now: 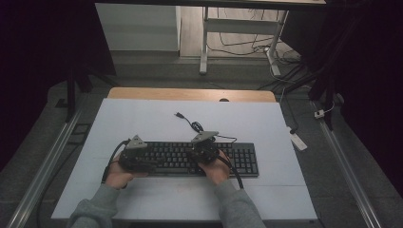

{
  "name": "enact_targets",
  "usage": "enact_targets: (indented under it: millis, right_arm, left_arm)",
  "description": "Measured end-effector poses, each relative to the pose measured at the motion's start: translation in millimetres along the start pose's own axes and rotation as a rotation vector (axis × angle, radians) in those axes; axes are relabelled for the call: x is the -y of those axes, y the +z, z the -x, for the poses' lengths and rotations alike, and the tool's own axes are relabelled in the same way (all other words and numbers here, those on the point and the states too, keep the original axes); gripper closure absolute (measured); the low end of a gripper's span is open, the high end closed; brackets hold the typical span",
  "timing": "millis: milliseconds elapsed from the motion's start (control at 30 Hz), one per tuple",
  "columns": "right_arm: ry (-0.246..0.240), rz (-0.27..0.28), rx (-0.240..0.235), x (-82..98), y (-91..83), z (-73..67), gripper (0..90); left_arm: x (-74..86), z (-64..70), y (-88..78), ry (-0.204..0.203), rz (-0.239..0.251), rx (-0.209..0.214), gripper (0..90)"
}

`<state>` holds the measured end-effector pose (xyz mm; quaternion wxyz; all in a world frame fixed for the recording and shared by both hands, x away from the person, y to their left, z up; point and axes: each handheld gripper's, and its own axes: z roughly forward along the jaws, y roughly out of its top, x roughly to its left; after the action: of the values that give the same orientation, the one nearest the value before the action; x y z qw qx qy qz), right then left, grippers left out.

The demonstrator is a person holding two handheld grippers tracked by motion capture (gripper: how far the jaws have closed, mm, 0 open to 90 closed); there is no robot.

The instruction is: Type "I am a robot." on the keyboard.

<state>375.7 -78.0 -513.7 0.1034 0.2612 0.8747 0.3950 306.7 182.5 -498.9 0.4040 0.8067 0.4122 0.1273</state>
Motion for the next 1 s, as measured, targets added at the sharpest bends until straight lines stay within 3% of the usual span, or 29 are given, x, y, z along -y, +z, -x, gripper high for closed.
enact_targets:
  millis: [133, 567, 833, 1000]
  right_arm:
    - [0.004, 0.032, 0.002, -0.3, -7.7, 0.4, 87.8]
    - [0.010, 0.116, 0.010, 19.9, -49.7, 6.7, 58.5]
    - [0.003, 0.145, 0.019, 38.1, -79.8, 7.4, 52.8]
    - [0.005, 0.160, 0.025, 47.9, -89.7, 10.0, 51.1]
  left_arm:
    - [-0.1, -0.3, -0.1, -0.002, 0.003, -0.003, 26.8]
    - [-0.4, -0.6, -0.8, -0.007, 0.007, -0.015, 26.9]
    - [-0.3, -1.3, -1.2, -0.013, 0.008, -0.023, 27.0]
    - [-0.5, -1.3, 0.3, -0.016, 0.001, -0.032, 27.2]
